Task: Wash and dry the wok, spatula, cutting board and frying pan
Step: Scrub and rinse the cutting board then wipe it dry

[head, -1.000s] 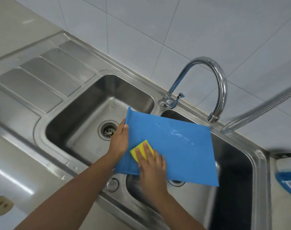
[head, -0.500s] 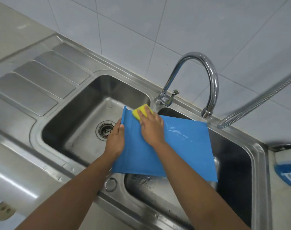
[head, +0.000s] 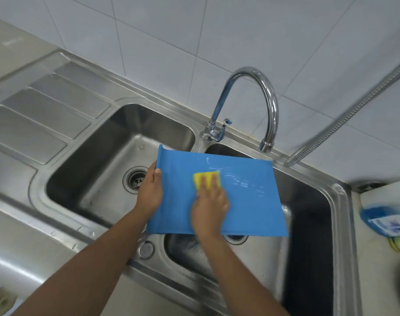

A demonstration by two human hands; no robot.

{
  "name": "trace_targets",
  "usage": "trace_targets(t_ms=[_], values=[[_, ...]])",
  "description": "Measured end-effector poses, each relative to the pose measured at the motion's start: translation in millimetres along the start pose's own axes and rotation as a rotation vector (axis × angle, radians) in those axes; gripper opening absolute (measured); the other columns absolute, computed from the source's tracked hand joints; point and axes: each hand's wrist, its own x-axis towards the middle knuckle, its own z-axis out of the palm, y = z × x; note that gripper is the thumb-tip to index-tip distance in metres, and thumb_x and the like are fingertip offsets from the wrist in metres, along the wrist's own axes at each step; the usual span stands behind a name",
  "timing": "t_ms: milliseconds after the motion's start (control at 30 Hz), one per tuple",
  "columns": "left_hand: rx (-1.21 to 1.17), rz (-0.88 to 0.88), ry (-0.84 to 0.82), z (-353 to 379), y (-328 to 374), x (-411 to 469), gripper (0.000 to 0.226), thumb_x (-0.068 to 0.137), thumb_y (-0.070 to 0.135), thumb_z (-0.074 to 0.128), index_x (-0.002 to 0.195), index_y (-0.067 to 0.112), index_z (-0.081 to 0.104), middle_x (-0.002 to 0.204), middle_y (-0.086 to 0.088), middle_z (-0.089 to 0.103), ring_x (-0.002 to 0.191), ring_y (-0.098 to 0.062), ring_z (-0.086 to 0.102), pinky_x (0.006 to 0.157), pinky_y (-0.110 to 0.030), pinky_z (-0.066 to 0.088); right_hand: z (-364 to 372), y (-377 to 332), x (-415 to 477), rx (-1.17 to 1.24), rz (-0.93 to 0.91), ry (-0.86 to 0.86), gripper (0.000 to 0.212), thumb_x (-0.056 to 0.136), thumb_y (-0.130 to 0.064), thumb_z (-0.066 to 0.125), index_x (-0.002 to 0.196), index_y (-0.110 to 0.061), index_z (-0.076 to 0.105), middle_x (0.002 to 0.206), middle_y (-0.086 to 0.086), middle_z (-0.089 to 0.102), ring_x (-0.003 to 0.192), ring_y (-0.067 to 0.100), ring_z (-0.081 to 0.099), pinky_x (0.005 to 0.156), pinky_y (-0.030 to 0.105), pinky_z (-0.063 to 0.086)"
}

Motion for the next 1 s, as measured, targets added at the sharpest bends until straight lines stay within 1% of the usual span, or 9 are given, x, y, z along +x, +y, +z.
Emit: trace_targets(t_ms=[100, 167, 333, 467, 600, 667, 733, 900, 1000], values=[[0.019, -0.004, 0.011, 0.8, -4.2, 1.3, 0.042, 0.106, 0.04, 0.026, 0.144, 0.032, 0.041, 0.132, 0.004, 0.057, 0.118, -0.02, 0.055, 0.1, -0.039, 0.042, -6.8, -3.8, -57.1, -0.031, -0.328, -0.069, 0.063, 0.077, -0.025, 0.065, 0.138, -0.033, 0.047, 0.15, 0.0, 0.042, 0.113, 0.026, 0.048, 0.089, 0.042, 0.046], [0.03, -0.007, 0.014, 0.7, -2.2, 0.6, 0.043, 0.105, 0.04, 0.026, 0.145, 0.032, 0.04, 0.133, 0.003, 0.056, 0.119, -0.021, 0.054, 0.099, -0.039, 0.041, -19.6, 32.3, -61.5, -0.063, -0.358, -0.066, 0.06, 0.081, -0.026, 0.06, 0.139, -0.034, 0.046, 0.152, -0.002, 0.04, 0.114, 0.026, 0.049, 0.089, 0.042, 0.046], [0.027, -0.01, 0.006, 1.0, 3.7, -2.5, 0.043, 0.106, 0.036, 0.024, 0.147, 0.031, 0.036, 0.131, 0.005, 0.053, 0.113, -0.015, 0.049, 0.093, -0.033, 0.035, -53.3, 151.1, -27.2, -0.181, 0.143, 0.007, 0.045, 0.088, -0.018, 0.054, 0.133, -0.023, 0.057, 0.145, 0.008, 0.049, 0.108, 0.041, 0.057, 0.087, 0.05, 0.047], [0.046, -0.007, 0.016, 3.4, 2.6, -2.1, 0.045, 0.106, 0.037, 0.023, 0.149, 0.031, 0.035, 0.133, 0.001, 0.054, 0.118, -0.022, 0.051, 0.093, -0.035, 0.036, -49.3, 136.0, -47.8, -0.129, 0.317, 0.106, 0.047, 0.088, -0.027, 0.041, 0.131, -0.018, 0.058, 0.142, 0.013, 0.051, 0.104, 0.043, 0.056, 0.082, 0.052, 0.047], [0.075, -0.003, 0.024, 3.8, 0.1, 1.9, 0.044, 0.105, 0.038, 0.023, 0.148, 0.031, 0.036, 0.135, -0.002, 0.055, 0.123, -0.028, 0.051, 0.1, -0.042, 0.038, -20.6, 58.2, -93.5, -0.034, -0.038, 0.096, 0.053, 0.083, -0.027, 0.045, 0.134, -0.025, 0.056, 0.145, 0.006, 0.049, 0.112, 0.029, 0.05, 0.089, 0.044, 0.042], [0.077, 0.005, 0.025, 4.1, -0.3, 0.5, 0.044, 0.106, 0.037, 0.024, 0.147, 0.029, 0.036, 0.137, -0.003, 0.054, 0.124, -0.028, 0.05, 0.099, -0.04, 0.037, -19.1, 56.4, -99.0, -0.032, -0.186, 0.064, 0.054, 0.084, -0.026, 0.048, 0.138, -0.029, 0.052, 0.149, 0.0, 0.044, 0.117, 0.025, 0.049, 0.094, 0.043, 0.038], [0.077, 0.004, 0.026, 4.4, 1.2, -1.1, 0.045, 0.106, 0.037, 0.023, 0.148, 0.029, 0.034, 0.138, -0.002, 0.053, 0.125, -0.027, 0.05, 0.096, -0.038, 0.036, -28.2, 82.9, -90.9, -0.068, -0.22, 0.036, 0.054, 0.086, -0.026, 0.046, 0.14, -0.034, 0.046, 0.15, -0.002, 0.043, 0.121, 0.023, 0.05, 0.096, 0.044, 0.038], [0.088, -0.011, 0.024, 4.1, 2.2, -1.3, 0.045, 0.106, 0.038, 0.022, 0.149, 0.03, 0.033, 0.138, -0.003, 0.052, 0.125, -0.029, 0.049, 0.098, -0.041, 0.037, -55.8, 165.4, -54.9, -0.153, 0.242, 0.041, 0.048, 0.087, -0.026, 0.039, 0.131, -0.022, 0.058, 0.145, 0.006, 0.049, 0.11, 0.038, 0.057, 0.089, 0.049, 0.045], [0.08, -0.01, 0.015, 4.4, 1.2, 0.5, 0.045, 0.106, 0.037, 0.022, 0.149, 0.029, 0.034, 0.136, -0.002, 0.054, 0.123, -0.028, 0.051, 0.096, -0.039, 0.038, -51.7, 143.1, -50.6, -0.173, 0.332, 0.069, 0.051, 0.084, -0.028, 0.039, 0.13, -0.017, 0.06, 0.143, 0.011, 0.05, 0.111, 0.042, 0.054, 0.086, 0.052, 0.045]])
